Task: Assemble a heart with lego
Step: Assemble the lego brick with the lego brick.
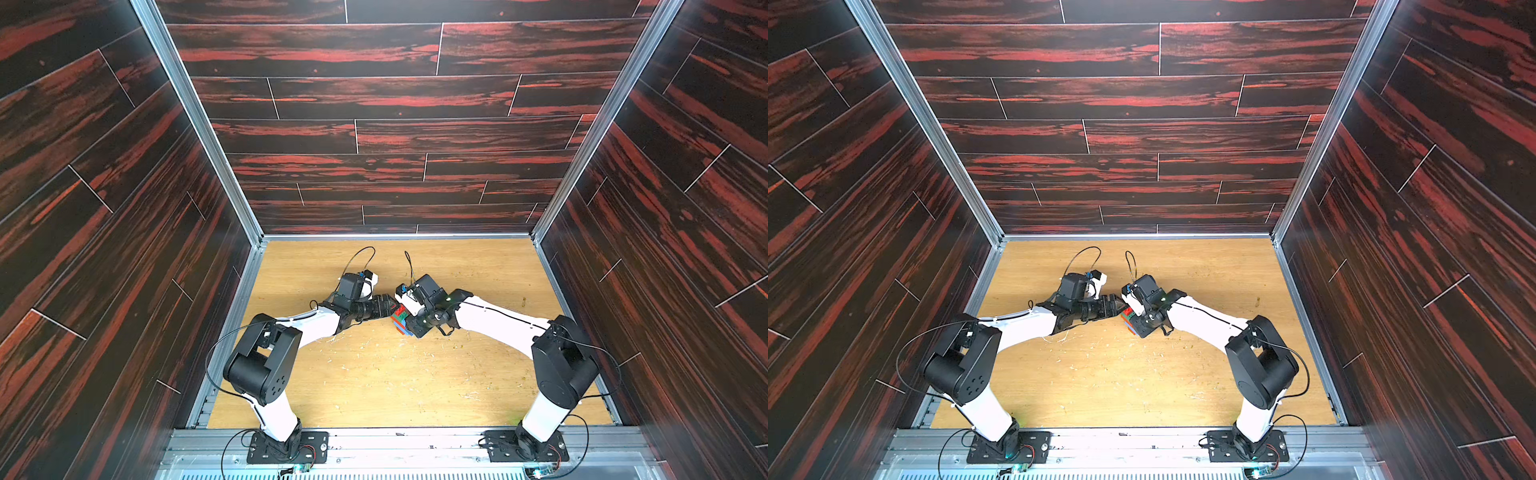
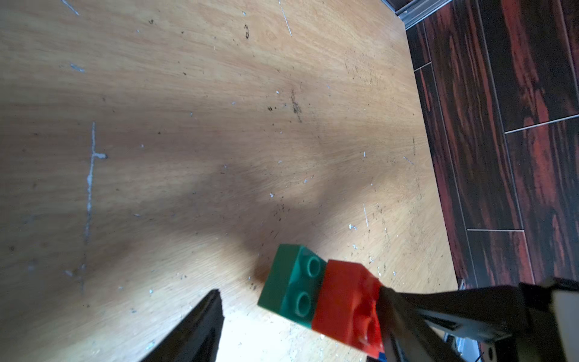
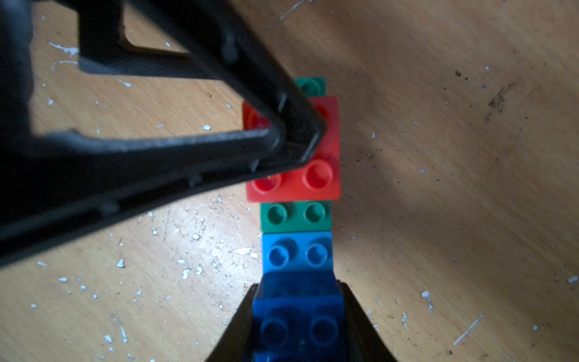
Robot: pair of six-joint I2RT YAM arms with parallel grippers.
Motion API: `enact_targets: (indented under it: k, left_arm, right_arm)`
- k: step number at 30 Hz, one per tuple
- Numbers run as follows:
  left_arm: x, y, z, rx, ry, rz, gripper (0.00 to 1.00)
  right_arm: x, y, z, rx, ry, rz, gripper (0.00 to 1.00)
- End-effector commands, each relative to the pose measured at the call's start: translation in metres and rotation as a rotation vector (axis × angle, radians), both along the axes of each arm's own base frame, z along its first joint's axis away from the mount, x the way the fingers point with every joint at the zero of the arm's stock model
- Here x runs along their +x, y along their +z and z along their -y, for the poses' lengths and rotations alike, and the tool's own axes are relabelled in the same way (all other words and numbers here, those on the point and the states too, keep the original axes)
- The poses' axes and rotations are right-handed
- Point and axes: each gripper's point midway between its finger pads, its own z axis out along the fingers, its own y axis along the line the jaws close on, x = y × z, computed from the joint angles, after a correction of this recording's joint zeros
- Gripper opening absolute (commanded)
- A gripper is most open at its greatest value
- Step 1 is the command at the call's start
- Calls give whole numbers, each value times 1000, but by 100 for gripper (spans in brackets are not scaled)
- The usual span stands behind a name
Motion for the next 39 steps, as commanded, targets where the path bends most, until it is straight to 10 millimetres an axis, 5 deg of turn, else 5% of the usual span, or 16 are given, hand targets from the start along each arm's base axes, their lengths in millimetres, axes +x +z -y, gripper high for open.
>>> enact_targets:
  k: [1, 12, 31, 33, 39]
  left_arm:
    - [2, -20, -8, 16, 73, -53, 76]
    - [-15, -37, -6, -27, 108, -95, 65]
    - [-35, -70, -10, 144, 83, -116, 49]
    - [-34, -63, -13, 165, 85, -92, 49]
    - [-22, -1, -16, 152, 104, 33, 67]
  right_arm:
    - [-4, -9, 2, -7, -2, -39, 34]
    - [-4, -15, 4, -16, -16, -47, 28]
    - [-6, -22, 3, -11, -16, -61, 25]
    - [-6, -22, 2, -11, -16, -63, 25]
    - [-4, -18, 3, -3, -35, -56, 26]
